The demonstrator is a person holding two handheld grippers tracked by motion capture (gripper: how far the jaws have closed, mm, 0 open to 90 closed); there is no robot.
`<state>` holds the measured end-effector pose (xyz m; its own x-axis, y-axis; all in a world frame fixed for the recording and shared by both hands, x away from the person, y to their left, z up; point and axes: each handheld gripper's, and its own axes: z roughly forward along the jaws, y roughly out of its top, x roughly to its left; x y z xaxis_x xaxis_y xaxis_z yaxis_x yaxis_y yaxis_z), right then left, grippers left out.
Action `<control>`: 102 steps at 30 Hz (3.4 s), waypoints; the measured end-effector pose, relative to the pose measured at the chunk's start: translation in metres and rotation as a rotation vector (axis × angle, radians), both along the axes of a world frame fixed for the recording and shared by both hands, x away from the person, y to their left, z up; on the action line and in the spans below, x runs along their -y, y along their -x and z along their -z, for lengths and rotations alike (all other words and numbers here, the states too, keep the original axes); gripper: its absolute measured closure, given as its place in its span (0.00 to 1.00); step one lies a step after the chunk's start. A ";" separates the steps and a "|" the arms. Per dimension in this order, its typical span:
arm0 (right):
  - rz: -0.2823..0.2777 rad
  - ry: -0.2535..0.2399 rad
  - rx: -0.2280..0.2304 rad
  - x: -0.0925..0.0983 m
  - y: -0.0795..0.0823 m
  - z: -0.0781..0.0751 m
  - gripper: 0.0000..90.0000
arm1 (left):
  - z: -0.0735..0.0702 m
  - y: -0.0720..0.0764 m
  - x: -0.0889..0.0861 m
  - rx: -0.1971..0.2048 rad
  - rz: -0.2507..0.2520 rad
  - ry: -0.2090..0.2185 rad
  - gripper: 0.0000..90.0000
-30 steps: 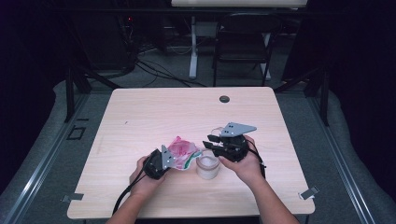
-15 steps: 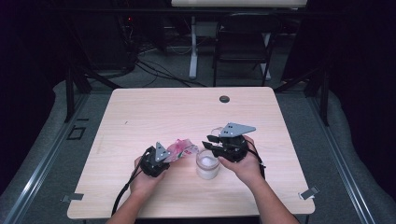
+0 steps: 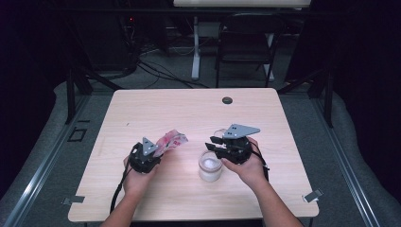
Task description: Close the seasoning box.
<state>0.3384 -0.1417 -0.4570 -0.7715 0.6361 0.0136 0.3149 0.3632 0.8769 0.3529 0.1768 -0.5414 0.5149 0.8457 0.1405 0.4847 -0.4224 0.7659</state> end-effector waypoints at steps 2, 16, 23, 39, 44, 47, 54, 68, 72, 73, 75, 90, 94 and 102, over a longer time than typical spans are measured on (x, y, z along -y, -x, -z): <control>0.000 0.002 0.000 0.000 0.000 0.000 0.75 | -0.004 -0.002 -0.008 0.001 -0.025 0.007 0.82; 0.000 0.003 -0.003 -0.001 0.000 0.001 0.75 | -0.010 0.000 -0.054 0.002 -0.159 -0.043 0.82; 0.002 0.003 -0.008 0.000 0.000 0.002 0.74 | 0.000 0.003 -0.068 0.001 -0.227 -0.078 0.82; 0.000 0.009 -0.002 0.000 0.002 0.002 0.74 | 0.013 0.001 -0.094 -0.031 -0.361 0.004 0.82; -0.001 0.009 0.000 -0.001 0.002 0.002 0.74 | 0.016 0.000 -0.098 -0.045 -0.376 0.005 0.81; -0.004 0.012 -0.002 -0.001 0.001 0.002 0.73 | 0.018 -0.001 -0.099 -0.058 -0.377 0.007 0.81; -0.003 0.010 -0.001 -0.001 0.002 0.002 0.73 | 0.022 -0.003 -0.102 -0.092 -0.382 0.046 0.81; -0.011 0.005 -0.003 -0.002 0.002 0.002 0.73 | 0.022 -0.001 -0.102 -0.100 -0.360 0.113 0.70; -0.012 0.007 -0.004 -0.002 0.002 0.002 0.73 | 0.019 0.003 -0.100 -0.082 -0.330 0.136 0.60; -0.015 0.006 -0.005 -0.002 0.001 0.002 0.73 | 0.018 0.003 -0.100 -0.075 -0.328 0.144 0.57; -0.016 0.001 -0.005 -0.003 0.001 0.002 0.73 | 0.016 0.005 -0.100 -0.067 -0.323 0.151 0.52; -0.021 -0.014 -0.010 -0.002 -0.002 0.001 0.68 | 0.006 0.014 -0.095 -0.025 -0.297 0.162 0.42; -0.030 -0.007 -0.011 -0.003 -0.002 0.001 0.67 | 0.006 0.014 -0.093 -0.031 -0.288 0.158 0.43; -0.034 0.001 -0.013 -0.005 -0.001 0.002 0.66 | 0.002 0.013 -0.089 -0.058 -0.234 0.123 0.43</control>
<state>0.3397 -0.1366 -0.4588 -0.7927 0.6092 0.0236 0.3140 0.3748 0.8723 0.3400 0.2655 -0.5433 0.3077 0.9515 0.0050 0.6028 -0.1990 0.7727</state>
